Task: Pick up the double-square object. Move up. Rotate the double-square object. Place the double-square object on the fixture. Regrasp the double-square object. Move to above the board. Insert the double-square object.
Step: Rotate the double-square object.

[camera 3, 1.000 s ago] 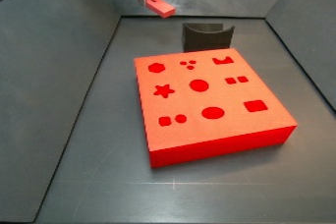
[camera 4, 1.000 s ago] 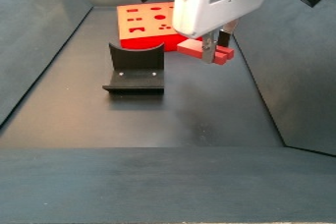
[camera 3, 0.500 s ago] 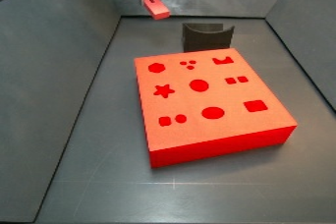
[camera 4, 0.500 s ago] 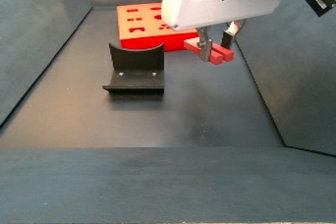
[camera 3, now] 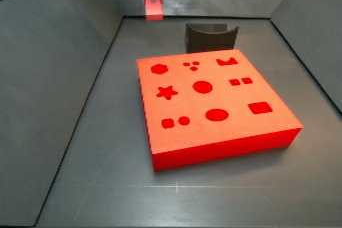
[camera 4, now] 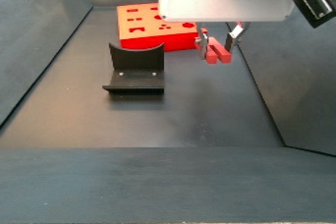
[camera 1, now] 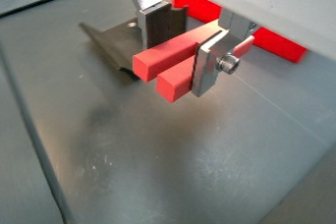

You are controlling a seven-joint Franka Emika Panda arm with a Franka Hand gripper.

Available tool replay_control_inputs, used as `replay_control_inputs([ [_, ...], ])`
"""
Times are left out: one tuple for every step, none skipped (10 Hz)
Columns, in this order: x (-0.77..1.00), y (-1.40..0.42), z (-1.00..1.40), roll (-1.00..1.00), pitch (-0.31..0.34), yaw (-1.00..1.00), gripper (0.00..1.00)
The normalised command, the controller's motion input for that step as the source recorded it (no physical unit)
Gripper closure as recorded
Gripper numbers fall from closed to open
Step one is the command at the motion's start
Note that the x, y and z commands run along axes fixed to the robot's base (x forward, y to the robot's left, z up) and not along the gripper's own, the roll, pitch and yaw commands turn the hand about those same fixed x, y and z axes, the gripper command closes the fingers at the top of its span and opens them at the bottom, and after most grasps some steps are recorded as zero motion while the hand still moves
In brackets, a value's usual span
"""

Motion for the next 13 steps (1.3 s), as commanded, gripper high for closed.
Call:
replay_control_inputs([
  [0.02, 0.02, -0.04, -0.07, -0.051, -0.56, 1.00],
  [0.02, 0.02, -0.04, -0.07, -0.050, -0.33, 1.00],
  [0.02, 0.02, -0.04, -0.07, -0.050, -0.22, 1.00],
  [0.00, 0.00, -1.00, 0.00, 0.000, 0.00, 1.00],
  [0.01, 0.00, -1.00, 0.00, -0.007, 0.02, 1.00],
  [0.02, 0.00, -1.00, -0.01, -0.022, 0.03, 1.00],
  [0.02, 0.00, -1.00, -0.02, -0.026, 0.03, 1.00],
  [0.03, 0.00, -1.00, -0.04, -0.032, 0.02, 1.00],
  [0.03, 0.00, -1.00, -0.05, -0.033, 0.02, 1.00],
  [0.04, 0.01, -0.93, -0.07, -0.034, 0.02, 1.00],
  [0.05, 0.01, -0.84, -0.08, -0.036, 0.02, 1.00],
  [0.05, 0.01, -0.69, -0.10, -0.038, 0.01, 1.00],
  [0.04, 0.01, -0.54, -0.11, -0.046, 0.01, 1.00],
])
